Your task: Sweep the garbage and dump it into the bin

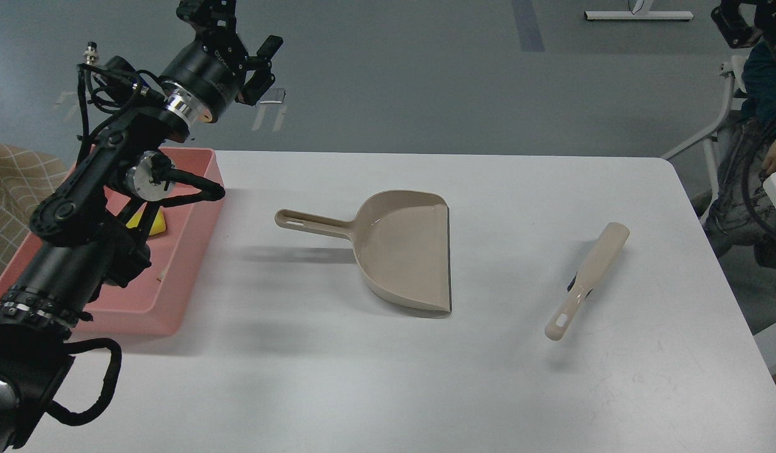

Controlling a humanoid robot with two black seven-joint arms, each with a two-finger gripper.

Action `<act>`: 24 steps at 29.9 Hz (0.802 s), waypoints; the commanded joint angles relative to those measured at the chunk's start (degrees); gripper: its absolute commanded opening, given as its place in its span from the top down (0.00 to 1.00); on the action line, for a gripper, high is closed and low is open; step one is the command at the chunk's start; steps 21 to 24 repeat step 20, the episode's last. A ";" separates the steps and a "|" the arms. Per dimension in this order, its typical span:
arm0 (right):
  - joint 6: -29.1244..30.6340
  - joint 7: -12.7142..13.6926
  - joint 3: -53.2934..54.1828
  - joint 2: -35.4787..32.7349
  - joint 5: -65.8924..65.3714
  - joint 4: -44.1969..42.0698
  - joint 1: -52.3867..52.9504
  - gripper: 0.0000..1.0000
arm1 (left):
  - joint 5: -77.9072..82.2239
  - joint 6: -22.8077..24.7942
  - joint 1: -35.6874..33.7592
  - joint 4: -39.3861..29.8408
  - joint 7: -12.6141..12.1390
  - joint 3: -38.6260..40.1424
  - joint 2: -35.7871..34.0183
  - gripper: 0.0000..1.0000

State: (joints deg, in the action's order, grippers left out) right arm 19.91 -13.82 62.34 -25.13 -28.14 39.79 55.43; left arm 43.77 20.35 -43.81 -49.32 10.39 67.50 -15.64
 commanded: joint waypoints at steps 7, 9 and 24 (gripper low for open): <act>8.09 -2.88 -1.43 12.20 -0.51 -11.22 -1.28 0.03 | -3.94 7.65 -1.63 9.50 4.29 -0.78 3.86 0.02; 8.09 -2.88 -3.36 13.00 -0.60 -11.84 -2.08 0.03 | -4.74 7.65 -1.54 11.35 4.29 -1.57 4.47 0.02; 8.09 -2.96 -5.83 15.11 -0.07 -12.19 -2.44 0.01 | -5.01 7.65 -1.36 13.46 4.37 -5.01 7.11 0.02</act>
